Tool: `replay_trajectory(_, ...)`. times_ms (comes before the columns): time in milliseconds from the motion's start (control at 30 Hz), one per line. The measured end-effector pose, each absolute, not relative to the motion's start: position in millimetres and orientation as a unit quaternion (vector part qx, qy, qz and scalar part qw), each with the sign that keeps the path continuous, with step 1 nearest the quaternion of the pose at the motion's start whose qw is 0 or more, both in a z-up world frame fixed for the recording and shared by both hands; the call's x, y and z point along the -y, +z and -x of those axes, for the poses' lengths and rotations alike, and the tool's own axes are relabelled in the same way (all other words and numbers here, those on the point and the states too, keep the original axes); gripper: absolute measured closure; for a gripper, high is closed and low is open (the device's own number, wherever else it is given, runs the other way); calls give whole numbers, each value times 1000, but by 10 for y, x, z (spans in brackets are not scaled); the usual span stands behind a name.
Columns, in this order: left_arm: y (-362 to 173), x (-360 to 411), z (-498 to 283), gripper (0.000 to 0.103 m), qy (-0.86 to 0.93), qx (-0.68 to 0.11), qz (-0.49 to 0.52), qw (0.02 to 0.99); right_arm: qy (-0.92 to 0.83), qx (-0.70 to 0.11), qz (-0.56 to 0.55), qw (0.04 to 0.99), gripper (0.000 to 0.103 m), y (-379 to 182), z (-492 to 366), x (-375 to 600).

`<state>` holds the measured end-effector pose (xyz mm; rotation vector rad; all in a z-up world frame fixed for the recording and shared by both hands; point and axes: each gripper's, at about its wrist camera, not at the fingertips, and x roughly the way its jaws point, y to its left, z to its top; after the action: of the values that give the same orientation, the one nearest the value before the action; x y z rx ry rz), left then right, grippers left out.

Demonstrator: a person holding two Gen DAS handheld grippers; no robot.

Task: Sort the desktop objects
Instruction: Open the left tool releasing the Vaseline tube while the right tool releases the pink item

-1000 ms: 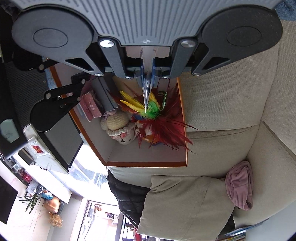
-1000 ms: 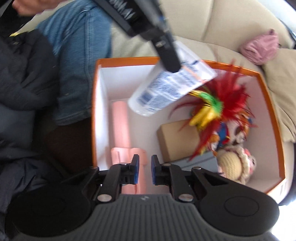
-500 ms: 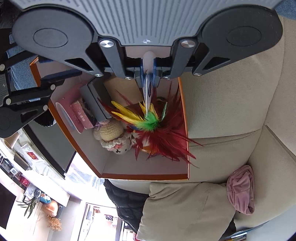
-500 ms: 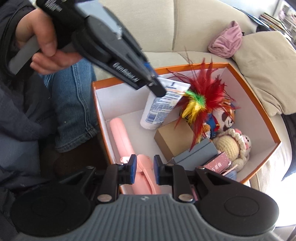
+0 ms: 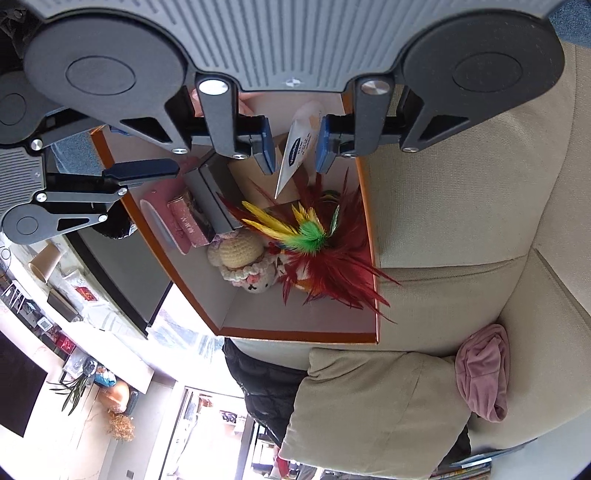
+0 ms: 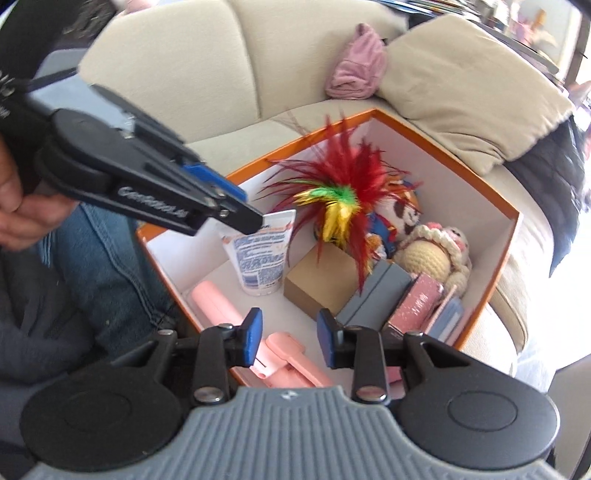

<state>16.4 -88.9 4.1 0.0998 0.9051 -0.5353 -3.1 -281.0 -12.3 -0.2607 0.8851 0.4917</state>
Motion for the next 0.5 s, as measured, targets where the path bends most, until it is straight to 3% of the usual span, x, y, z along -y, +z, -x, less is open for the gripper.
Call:
replay_trajectory(167,310,770,12,66,-274,-389,-22,880,171,-409,83,893,61,-5,117,2863)
replay_trajectory(400,619,666,212,63,-252,-308,20,917,64,-356,-12,932,54,257,278,2932)
replay_trajectory(467,636,672,258,42,-244,-290,26,925,48,-340,-32,939,52,317,333,2918)
replay_trajectory(500,626,686,269,41,-243,-287,19,926,42,-334,-39,941,49,333,362,2902)
